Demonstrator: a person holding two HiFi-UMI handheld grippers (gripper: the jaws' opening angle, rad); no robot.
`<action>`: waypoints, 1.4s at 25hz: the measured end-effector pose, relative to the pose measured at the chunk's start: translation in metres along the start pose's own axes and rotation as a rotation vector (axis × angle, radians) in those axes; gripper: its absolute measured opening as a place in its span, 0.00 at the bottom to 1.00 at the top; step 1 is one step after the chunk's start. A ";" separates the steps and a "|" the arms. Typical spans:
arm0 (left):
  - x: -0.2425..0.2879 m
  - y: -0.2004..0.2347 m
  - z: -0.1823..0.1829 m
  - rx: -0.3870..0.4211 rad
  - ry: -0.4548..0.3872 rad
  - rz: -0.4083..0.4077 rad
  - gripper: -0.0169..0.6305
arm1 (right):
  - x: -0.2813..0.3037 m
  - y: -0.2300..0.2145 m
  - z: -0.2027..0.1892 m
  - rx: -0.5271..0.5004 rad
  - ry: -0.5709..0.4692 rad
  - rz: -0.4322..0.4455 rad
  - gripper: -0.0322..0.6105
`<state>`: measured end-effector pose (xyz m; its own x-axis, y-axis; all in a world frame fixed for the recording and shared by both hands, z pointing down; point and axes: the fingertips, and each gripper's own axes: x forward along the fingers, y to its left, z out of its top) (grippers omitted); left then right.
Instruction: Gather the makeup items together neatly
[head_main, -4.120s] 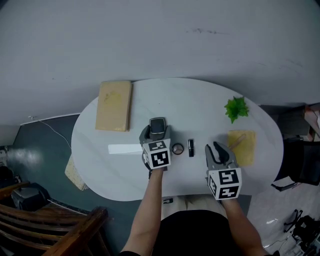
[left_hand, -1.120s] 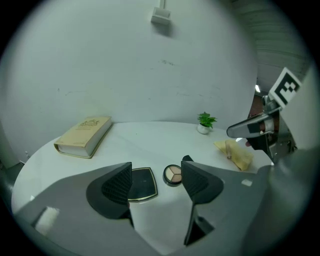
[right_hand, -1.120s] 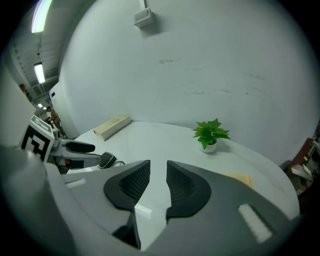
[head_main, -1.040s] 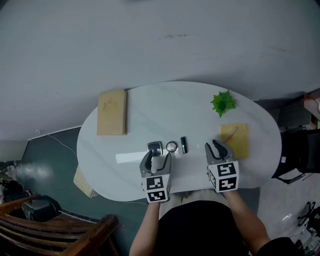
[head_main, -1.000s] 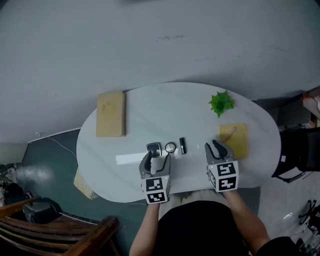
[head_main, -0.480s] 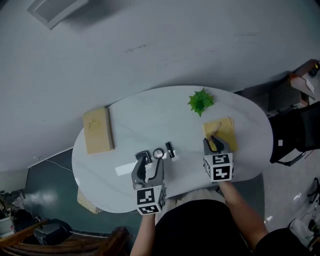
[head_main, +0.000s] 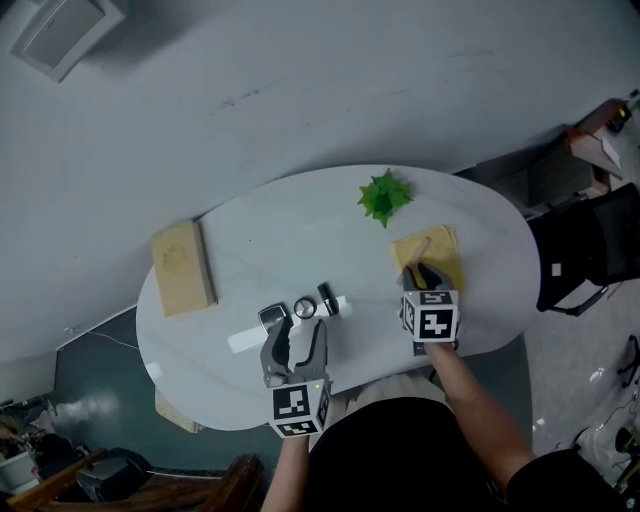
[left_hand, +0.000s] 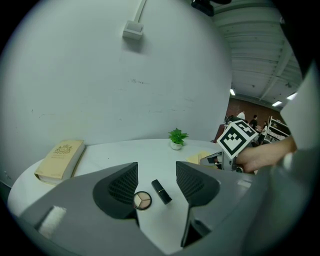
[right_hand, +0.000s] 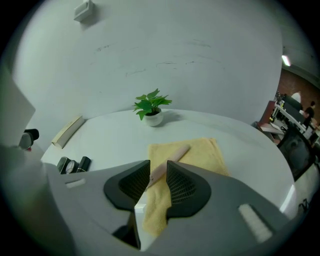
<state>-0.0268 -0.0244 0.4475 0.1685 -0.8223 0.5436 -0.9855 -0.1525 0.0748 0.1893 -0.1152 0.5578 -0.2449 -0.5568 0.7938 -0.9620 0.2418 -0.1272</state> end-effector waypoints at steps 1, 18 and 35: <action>0.000 -0.002 -0.001 0.002 0.002 -0.002 0.39 | 0.002 -0.001 -0.001 0.016 0.005 -0.001 0.22; -0.002 -0.019 -0.003 0.013 0.006 -0.019 0.39 | 0.016 -0.006 -0.005 0.207 0.047 -0.017 0.22; -0.003 -0.020 0.002 0.009 -0.012 -0.004 0.39 | 0.025 -0.005 -0.009 0.312 0.092 -0.010 0.22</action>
<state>-0.0073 -0.0198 0.4426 0.1727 -0.8281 0.5333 -0.9846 -0.1603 0.0698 0.1890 -0.1232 0.5837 -0.2374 -0.4799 0.8446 -0.9584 -0.0261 -0.2842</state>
